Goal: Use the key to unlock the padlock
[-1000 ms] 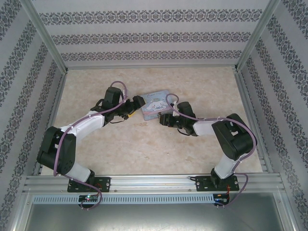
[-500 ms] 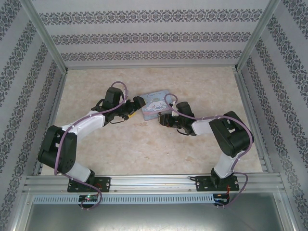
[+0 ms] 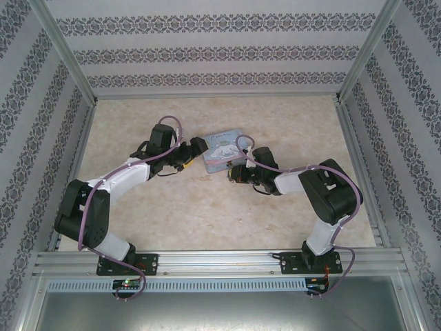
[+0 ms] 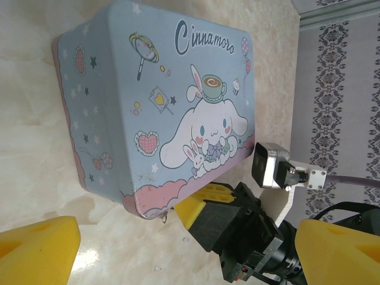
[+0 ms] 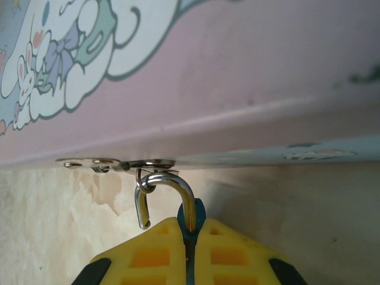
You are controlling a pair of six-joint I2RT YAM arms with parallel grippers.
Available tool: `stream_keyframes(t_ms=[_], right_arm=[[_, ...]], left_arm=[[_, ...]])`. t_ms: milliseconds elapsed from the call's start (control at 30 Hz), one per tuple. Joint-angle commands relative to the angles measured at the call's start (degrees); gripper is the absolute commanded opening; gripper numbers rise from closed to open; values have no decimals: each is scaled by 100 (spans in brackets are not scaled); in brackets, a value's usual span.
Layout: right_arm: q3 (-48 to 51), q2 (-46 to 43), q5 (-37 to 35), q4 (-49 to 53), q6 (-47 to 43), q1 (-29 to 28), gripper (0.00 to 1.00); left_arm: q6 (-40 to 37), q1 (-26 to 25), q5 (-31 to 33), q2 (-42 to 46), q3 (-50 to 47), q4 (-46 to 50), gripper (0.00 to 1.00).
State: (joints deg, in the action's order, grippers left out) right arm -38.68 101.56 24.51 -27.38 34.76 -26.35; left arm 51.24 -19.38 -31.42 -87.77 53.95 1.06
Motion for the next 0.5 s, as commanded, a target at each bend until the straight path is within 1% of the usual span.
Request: stream_keyframes(t_ms=[0, 200, 467], right_arm=[[156, -156, -85, 30, 171, 60, 0], [296, -297, -197, -4, 540, 73, 0], [505, -455, -380, -5, 889, 86, 0]], left_arm=[[-633, 36, 282, -21, 401, 631, 93], [-1636, -299, 1282, -218, 1113, 1841, 94], [-2405, -914, 2499, -904, 1920, 2615, 95]])
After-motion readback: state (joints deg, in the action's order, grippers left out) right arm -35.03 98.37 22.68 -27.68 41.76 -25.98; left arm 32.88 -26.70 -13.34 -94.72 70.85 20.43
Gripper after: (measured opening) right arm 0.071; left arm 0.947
